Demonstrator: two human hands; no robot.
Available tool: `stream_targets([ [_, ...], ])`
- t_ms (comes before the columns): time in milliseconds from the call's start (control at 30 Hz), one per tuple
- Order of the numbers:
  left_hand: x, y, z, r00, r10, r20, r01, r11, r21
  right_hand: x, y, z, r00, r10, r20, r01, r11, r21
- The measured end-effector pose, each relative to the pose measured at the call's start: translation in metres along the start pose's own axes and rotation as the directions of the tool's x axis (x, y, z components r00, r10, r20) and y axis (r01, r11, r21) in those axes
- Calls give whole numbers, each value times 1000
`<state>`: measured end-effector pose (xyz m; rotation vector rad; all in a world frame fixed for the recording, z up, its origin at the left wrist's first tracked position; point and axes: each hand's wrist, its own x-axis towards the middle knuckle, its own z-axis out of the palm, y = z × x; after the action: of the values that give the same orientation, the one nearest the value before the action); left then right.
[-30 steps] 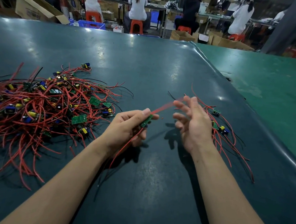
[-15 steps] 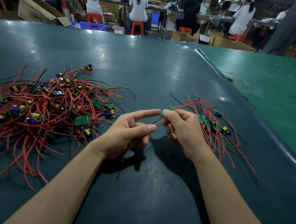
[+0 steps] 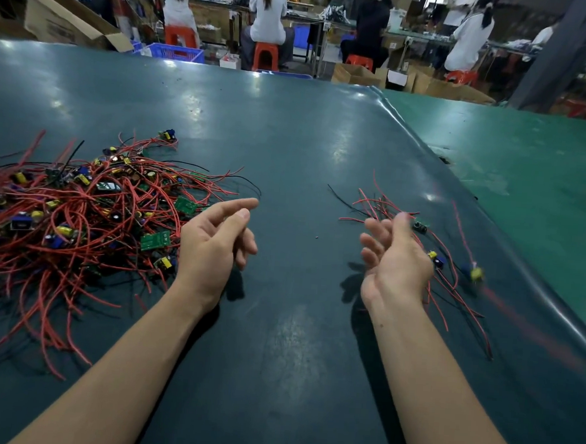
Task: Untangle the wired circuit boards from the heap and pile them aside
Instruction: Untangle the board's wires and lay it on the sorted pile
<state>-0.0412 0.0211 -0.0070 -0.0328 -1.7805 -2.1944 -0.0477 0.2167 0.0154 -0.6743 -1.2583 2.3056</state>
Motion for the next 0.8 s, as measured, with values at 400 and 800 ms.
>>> stream_targets([
  [400, -4, 0, -12, 874, 485, -23, -92, 214, 973, -7, 18, 4, 945, 83, 316, 33, 938, -345],
  [800, 3, 0, -23, 947, 301, -109, 85, 91, 992, -10, 24, 5, 914, 29, 405, 164, 885, -435],
])
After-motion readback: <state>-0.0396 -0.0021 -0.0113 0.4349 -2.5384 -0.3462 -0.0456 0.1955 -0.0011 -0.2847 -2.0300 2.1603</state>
